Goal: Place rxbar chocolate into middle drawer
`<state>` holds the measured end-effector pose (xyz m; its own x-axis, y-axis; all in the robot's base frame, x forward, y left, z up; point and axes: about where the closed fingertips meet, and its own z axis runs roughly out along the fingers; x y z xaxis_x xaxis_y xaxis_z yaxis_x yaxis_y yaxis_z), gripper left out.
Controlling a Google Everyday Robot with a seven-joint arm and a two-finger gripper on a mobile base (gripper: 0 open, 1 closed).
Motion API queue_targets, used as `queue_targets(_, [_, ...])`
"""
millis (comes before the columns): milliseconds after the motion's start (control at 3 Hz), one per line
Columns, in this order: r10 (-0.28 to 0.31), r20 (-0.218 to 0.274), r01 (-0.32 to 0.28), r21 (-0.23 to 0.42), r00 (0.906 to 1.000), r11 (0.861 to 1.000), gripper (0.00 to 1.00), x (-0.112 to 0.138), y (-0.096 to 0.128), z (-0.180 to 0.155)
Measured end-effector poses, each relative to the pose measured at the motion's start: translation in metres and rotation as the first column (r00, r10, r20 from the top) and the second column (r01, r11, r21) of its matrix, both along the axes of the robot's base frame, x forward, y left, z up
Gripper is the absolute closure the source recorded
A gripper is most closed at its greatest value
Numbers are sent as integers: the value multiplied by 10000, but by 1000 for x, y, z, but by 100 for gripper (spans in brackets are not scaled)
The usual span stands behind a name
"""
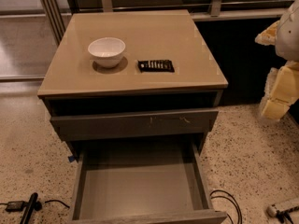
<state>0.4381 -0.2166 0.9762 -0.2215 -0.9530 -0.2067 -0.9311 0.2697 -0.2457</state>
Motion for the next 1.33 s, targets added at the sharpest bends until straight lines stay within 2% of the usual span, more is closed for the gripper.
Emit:
queue_targets(333, [36, 4, -36, 80, 10000, 10000, 0, 5, 1, 1])
queue_targets(667, [77, 139, -76, -27, 9999, 10000, 0, 22, 9, 1])
queue_targets(1000, [-191, 613, 166, 420, 9979, 9990, 0, 39, 16, 4])
queue_targets(1333, [-708, 1084, 548, 1444, 9916, 9880, 0, 54, 24, 5])
